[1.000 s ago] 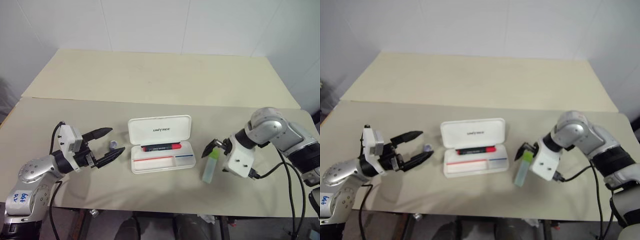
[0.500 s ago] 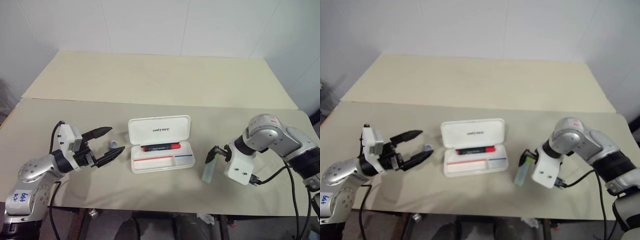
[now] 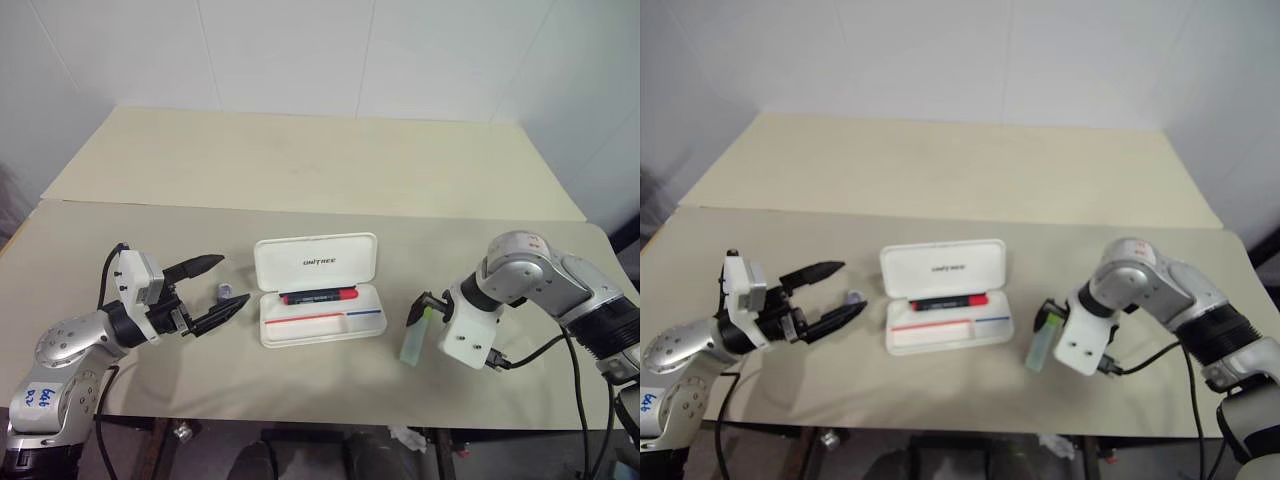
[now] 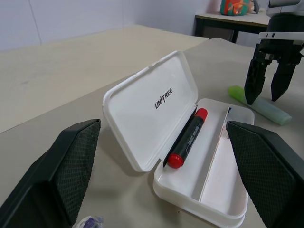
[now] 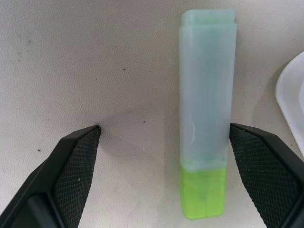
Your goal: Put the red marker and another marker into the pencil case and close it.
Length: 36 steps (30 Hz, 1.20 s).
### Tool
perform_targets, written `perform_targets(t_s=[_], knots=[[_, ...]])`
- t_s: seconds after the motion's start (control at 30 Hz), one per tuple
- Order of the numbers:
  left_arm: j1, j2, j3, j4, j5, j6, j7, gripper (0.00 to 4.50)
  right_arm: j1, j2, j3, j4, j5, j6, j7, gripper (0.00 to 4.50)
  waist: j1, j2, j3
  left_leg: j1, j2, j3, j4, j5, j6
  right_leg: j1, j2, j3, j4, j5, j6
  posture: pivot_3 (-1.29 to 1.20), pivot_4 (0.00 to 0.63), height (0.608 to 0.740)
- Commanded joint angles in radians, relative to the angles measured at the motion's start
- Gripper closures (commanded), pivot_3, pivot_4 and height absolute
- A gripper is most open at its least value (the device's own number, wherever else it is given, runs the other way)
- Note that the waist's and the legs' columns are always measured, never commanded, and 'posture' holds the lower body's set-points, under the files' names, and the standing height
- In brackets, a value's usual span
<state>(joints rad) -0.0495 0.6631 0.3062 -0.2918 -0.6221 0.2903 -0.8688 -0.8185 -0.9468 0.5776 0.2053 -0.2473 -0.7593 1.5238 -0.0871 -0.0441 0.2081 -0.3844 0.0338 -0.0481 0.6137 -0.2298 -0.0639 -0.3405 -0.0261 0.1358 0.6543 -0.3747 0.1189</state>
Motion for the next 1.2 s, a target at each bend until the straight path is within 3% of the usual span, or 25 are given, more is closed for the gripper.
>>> perform_targets(t_s=[0.03, 0.47, 0.57, 0.63, 0.7, 0.87, 1.03, 1.2], knots=[[0.006, 0.005, 0.029, -0.034, -0.013, -0.007, 0.003, 0.00, 0.008, 0.035, 0.005, 0.010, -0.016, -0.001, -0.020, 0.03, 0.000, -0.001, -0.001, 0.000, 0.000, 0.000, 0.000, 0.000, 0.000, 0.000, 0.000, 0.000, 0.000, 0.000, 0.000, 0.00, 0.150, 0.740], [0.013, 0.000, 0.032, -0.038, -0.011, -0.012, 0.007, 0.00, 0.002, 0.082, 0.013, 0.012, -0.041, 0.002, -0.021, 0.03, -0.010, -0.007, -0.004, 0.004, 0.002, 0.001, -0.001, 0.000, 0.000, 0.003, 0.001, 0.002, 0.000, -0.001, -0.003, 0.00, 0.150, 0.740], [0.016, -0.001, 0.032, -0.041, -0.011, -0.014, 0.010, 0.00, 0.003, 0.083, 0.014, 0.013, -0.040, -0.003, -0.017, 0.65, -0.014, -0.008, -0.004, 0.008, 0.003, 0.002, -0.002, 0.000, 0.000, 0.006, 0.001, 0.003, -0.001, -0.002, -0.005, 0.00, 0.150, 0.740], [0.017, -0.001, 0.032, -0.042, -0.011, -0.014, 0.011, 0.00, 0.002, 0.084, 0.015, 0.013, -0.040, -0.002, -0.017, 1.28, -0.020, -0.008, -0.004, 0.011, 0.003, 0.002, -0.003, 0.000, -0.001, 0.009, 0.001, 0.005, -0.001, -0.003, -0.007, 0.00, 0.150, 0.740], [0.020, -0.003, 0.032, -0.045, -0.011, -0.015, 0.013, 0.00, -0.002, 0.086, 0.014, 0.014, -0.041, -0.004, -0.017, 1.84, -0.026, -0.008, -0.003, 0.013, 0.003, 0.002, -0.003, -0.001, 0.000, 0.011, 0.001, 0.006, -0.002, -0.009, -0.018, 0.00, 0.150, 0.740], [0.022, -0.006, 0.031, -0.044, -0.010, -0.018, 0.015, 0.00, -0.024, 0.098, 0.005, 0.034, -0.056, 0.002, -0.026, 3.41, -0.034, -0.009, -0.003, 0.015, 0.004, 0.003, -0.003, -0.001, 0.000, 0.012, 0.003, 0.007, -0.002, -0.009, -0.018, 0.00, 0.150, 0.740], [0.018, -0.008, 0.027, -0.044, -0.010, -0.018, 0.018, 0.00, -0.050, 0.110, -0.018, 0.066, -0.046, 0.028, -0.032, 3.41, -0.049, -0.009, -0.002, 0.016, 0.004, 0.003, -0.002, -0.001, 0.000, 0.013, 0.003, 0.009, -0.003, -0.009, -0.017, 0.00, 0.150, 0.740], [0.014, -0.013, 0.023, -0.041, -0.008, -0.019, 0.019, 0.00, -0.042, 0.134, -0.072, -0.014, 0.082, 0.248, 0.005, 3.41, -0.052, -0.005, 0.001, 0.015, 0.004, 0.002, -0.003, -0.001, 0.000, 0.012, 0.003, 0.011, -0.003, -0.008, -0.016, 0.00, 0.150, 0.740]])
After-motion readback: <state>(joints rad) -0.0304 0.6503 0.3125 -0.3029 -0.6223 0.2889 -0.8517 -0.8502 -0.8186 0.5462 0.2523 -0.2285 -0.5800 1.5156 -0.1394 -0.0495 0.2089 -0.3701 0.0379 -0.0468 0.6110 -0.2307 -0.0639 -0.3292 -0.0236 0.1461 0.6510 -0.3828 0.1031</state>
